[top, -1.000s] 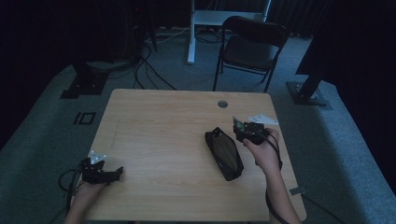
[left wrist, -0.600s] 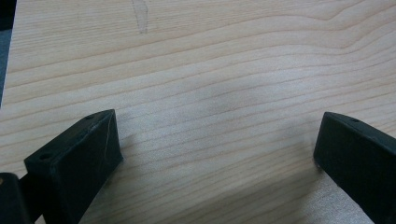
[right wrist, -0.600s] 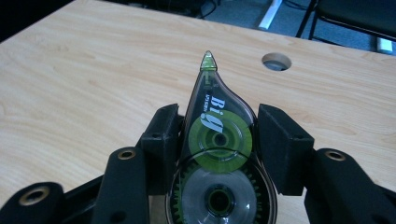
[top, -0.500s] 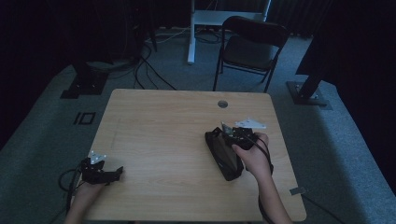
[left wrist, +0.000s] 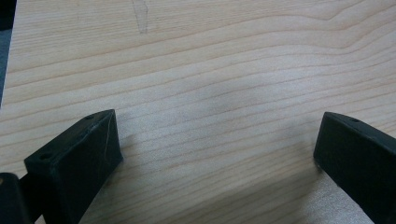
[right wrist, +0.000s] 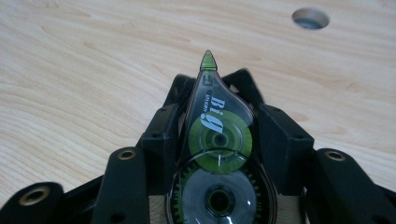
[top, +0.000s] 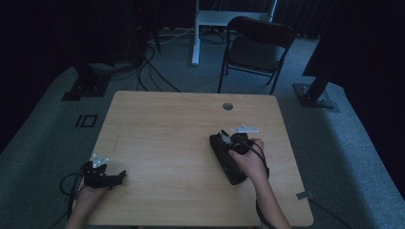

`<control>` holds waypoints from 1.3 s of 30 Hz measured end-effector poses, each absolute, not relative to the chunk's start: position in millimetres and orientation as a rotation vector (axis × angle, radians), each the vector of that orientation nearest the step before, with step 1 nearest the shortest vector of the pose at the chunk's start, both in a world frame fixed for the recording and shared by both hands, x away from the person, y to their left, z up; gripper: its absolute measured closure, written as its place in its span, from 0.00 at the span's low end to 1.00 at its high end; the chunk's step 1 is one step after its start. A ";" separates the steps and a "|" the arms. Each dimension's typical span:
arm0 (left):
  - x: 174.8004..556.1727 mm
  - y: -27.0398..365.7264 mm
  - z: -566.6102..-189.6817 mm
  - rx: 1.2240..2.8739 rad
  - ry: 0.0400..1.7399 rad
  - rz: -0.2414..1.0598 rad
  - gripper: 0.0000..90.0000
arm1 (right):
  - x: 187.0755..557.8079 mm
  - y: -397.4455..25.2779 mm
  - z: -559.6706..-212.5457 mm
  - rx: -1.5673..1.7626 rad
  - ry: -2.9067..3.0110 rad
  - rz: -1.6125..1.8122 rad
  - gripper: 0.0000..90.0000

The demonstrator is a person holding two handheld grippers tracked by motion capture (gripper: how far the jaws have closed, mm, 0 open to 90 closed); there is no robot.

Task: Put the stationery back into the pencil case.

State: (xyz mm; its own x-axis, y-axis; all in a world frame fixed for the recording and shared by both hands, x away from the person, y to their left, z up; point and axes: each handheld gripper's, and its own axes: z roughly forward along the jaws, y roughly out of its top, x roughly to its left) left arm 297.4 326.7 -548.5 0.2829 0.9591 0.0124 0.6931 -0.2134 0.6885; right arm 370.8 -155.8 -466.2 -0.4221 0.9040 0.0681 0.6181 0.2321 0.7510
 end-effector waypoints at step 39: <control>297.4 326.6 -548.5 1.984 1.476 0.603 0.01 | 396.2 -148.6 -498.3 1.537 2.317 0.801 0.52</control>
